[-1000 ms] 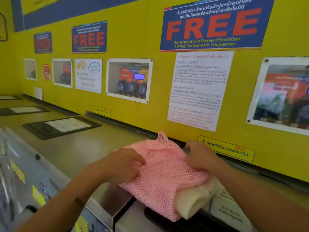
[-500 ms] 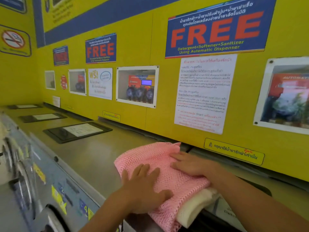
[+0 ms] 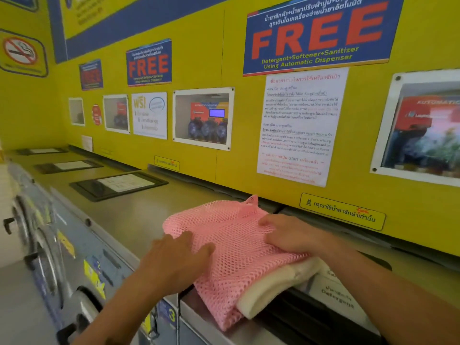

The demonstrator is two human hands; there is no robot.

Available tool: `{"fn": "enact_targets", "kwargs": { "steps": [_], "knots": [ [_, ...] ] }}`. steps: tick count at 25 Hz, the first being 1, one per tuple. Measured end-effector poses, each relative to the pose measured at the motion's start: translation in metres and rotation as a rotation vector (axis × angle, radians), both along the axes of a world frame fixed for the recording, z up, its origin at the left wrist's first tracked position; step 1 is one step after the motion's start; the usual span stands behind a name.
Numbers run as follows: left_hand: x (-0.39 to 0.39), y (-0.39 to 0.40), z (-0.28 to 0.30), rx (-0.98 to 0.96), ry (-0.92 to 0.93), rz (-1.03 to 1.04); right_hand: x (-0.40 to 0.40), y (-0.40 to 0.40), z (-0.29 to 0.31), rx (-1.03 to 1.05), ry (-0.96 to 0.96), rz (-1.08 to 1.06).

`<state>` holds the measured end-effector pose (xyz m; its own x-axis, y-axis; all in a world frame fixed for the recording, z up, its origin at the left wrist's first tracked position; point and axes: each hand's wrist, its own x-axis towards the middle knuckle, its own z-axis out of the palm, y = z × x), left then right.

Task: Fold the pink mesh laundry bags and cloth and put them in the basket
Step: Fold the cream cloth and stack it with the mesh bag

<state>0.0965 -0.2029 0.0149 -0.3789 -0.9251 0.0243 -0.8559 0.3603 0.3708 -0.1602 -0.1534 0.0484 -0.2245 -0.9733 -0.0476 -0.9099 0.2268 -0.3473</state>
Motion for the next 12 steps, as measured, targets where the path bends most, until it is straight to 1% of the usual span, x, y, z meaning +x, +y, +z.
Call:
{"fn": "enact_targets", "kwargs": {
  "steps": [3,5,9,10,12],
  "knots": [
    [0.001,0.006,0.009,0.016,0.148,-0.002,0.012,0.015,0.007,0.009,-0.179,-0.008],
    [0.006,0.017,0.015,0.031,0.326,0.012,0.020,0.029,0.008,0.038,-0.308,-0.008],
    [0.012,0.057,0.008,0.067,0.688,0.105,0.035,0.053,0.005,0.003,-0.578,0.008],
    [0.014,0.066,0.005,0.091,0.806,0.130,0.039,0.062,0.007,-0.009,-0.633,0.034],
    [0.019,0.088,0.003,0.244,1.136,0.178,0.047,0.076,0.013,-0.053,-0.701,0.099]
  ]
}}
